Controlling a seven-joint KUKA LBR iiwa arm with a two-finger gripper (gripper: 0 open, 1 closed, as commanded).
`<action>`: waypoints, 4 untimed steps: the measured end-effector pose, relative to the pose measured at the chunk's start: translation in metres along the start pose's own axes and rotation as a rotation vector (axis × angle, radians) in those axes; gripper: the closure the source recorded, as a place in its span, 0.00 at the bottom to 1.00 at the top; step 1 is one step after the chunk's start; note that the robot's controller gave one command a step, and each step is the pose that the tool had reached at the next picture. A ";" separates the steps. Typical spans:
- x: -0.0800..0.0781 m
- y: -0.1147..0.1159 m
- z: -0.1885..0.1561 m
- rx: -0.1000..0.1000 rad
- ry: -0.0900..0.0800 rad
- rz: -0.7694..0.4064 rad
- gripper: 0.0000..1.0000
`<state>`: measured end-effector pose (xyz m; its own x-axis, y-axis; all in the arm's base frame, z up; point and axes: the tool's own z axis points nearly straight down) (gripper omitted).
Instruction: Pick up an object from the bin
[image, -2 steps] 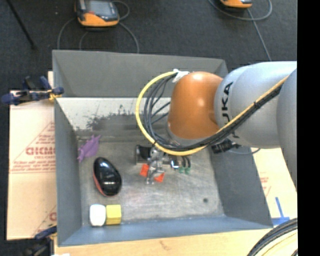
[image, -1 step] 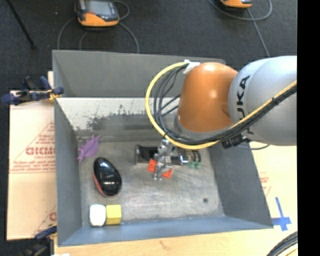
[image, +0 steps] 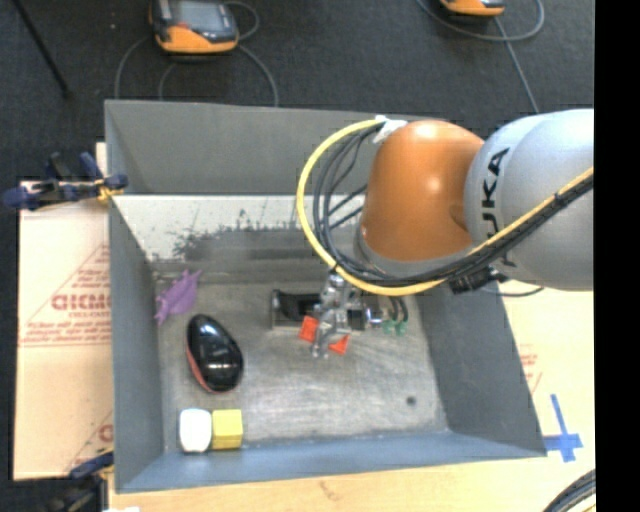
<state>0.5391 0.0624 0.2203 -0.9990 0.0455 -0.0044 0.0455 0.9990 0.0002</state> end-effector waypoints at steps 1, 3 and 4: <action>-0.013 0.010 0.023 -0.001 0.000 0.044 1.00; -0.025 0.009 0.042 -0.001 -0.001 0.010 1.00; -0.028 0.005 0.014 0.000 0.012 0.035 1.00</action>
Offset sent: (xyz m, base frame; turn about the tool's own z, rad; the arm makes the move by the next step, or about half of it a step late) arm -0.0097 0.0062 -0.0266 -0.0358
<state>0.5673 0.0657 0.2069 -0.9968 0.0802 0.0073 0.0802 0.9968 -0.0003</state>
